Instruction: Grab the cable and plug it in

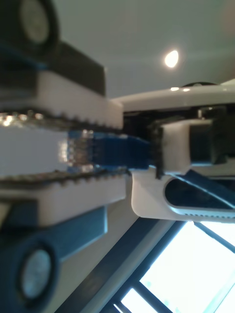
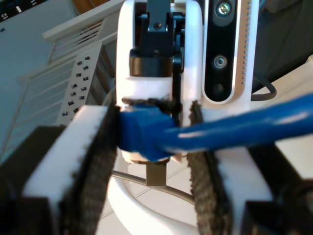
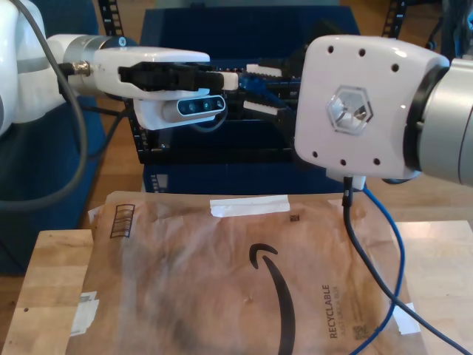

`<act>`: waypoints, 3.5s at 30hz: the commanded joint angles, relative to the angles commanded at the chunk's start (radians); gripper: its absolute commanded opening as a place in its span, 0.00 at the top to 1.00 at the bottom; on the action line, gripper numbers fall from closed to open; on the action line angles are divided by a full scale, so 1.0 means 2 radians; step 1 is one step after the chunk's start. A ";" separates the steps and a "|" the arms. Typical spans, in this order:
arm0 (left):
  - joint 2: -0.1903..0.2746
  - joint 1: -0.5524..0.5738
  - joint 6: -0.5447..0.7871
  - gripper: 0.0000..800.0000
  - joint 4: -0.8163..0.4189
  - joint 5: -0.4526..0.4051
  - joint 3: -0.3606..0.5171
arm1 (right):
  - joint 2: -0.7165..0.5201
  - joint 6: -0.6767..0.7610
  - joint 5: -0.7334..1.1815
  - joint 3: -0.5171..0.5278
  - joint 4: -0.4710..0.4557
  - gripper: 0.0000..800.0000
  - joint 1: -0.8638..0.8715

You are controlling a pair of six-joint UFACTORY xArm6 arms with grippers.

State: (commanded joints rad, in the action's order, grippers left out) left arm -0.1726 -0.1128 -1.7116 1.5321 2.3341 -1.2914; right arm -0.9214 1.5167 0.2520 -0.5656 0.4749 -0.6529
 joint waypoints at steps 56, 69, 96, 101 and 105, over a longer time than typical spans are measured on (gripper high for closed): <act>0.088 -0.143 0.110 0.00 -0.529 -0.104 -0.095 | 0.094 0.022 0.269 -0.038 -0.027 0.99 0.258; 0.155 -0.264 0.315 0.00 -0.700 -0.166 0.036 | 0.215 0.086 0.444 -0.135 -0.094 0.99 0.269; 0.345 -0.635 0.733 0.00 -0.832 -0.430 0.400 | 0.263 0.260 0.461 -0.103 -0.206 0.99 0.183; 0.348 -0.667 0.756 0.00 -0.834 -0.427 0.425 | 0.262 0.259 0.452 -0.082 -0.205 0.99 0.181; 0.351 -0.684 0.756 0.00 -0.834 -0.427 0.450 | 0.262 0.259 0.440 -0.075 -0.204 0.99 0.178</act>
State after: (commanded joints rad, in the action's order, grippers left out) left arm 0.5286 -1.4814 -0.1987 -0.1358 1.4795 -0.3922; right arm -0.3982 2.0338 1.1312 -0.7160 0.0667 -0.2969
